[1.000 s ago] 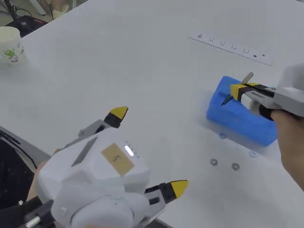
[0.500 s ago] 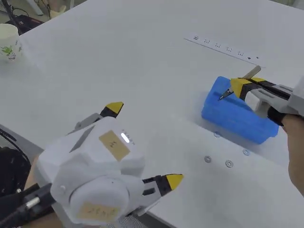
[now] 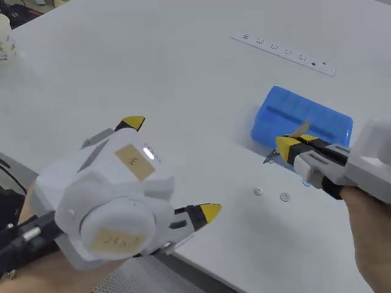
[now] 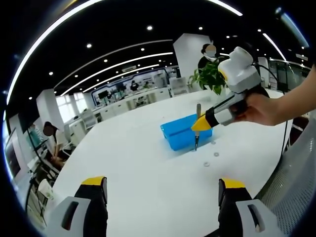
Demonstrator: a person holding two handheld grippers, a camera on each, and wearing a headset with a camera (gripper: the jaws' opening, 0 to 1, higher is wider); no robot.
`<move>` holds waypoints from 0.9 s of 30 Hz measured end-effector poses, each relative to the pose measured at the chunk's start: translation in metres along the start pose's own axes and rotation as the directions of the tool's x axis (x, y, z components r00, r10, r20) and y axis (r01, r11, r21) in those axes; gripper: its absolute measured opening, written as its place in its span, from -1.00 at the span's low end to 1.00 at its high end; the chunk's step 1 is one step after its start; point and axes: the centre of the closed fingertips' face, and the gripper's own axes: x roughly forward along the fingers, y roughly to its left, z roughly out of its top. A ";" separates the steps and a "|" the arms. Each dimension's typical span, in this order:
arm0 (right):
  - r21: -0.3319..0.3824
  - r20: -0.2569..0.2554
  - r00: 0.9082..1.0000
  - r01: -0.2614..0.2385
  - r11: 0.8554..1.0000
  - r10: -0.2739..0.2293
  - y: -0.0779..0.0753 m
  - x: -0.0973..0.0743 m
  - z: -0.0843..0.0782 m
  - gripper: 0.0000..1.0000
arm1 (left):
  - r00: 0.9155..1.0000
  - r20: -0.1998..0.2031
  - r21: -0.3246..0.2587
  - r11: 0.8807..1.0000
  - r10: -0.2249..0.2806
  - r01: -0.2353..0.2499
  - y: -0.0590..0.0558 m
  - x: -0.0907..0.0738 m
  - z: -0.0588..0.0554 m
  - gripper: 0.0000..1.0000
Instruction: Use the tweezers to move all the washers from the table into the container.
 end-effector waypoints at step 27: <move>0.007 -0.081 0.997 -0.011 1.000 0.012 0.013 -0.008 -0.032 -0.96 | 1.000 -0.001 0.006 1.000 -0.001 0.001 -0.001 0.000 -0.001 0.89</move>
